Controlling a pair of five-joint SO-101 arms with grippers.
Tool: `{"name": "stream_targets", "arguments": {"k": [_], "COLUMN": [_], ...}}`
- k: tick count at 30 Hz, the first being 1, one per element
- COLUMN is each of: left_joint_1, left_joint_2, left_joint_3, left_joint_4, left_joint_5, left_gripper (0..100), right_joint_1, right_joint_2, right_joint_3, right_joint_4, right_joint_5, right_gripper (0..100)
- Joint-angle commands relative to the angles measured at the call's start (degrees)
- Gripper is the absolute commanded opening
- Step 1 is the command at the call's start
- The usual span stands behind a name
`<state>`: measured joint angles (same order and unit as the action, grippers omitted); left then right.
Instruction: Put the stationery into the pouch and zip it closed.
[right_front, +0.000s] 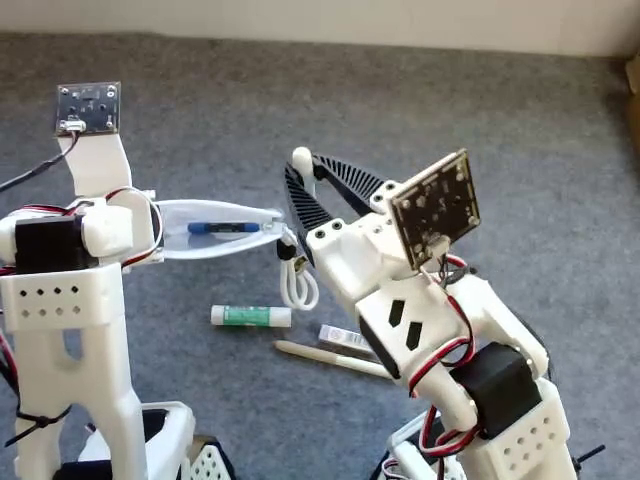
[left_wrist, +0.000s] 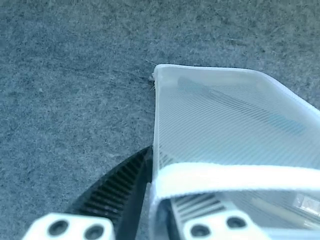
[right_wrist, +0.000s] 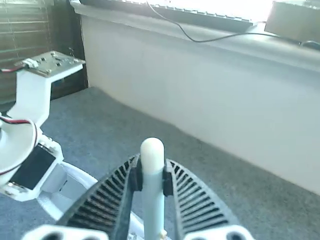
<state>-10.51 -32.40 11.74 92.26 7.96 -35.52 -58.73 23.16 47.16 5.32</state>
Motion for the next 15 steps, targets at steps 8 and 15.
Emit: {"name": "stream_targets", "arguments": {"k": [8, 15], "left_joint_1": [1.1, 1.1], "left_joint_2": [-0.75, -0.75], "left_joint_3": [0.13, 0.13], "left_joint_4": [-0.88, -1.14], "left_joint_5": [0.7, 0.7], "left_gripper": [1, 1], "right_joint_1": [-6.11, -11.56], "right_joint_2": [-1.36, -1.36], "right_joint_3": [-2.42, -2.42], "right_joint_4": [-6.46, -10.51], "right_joint_5": [-0.09, -0.09], "right_gripper": [0.5, 0.9]}}
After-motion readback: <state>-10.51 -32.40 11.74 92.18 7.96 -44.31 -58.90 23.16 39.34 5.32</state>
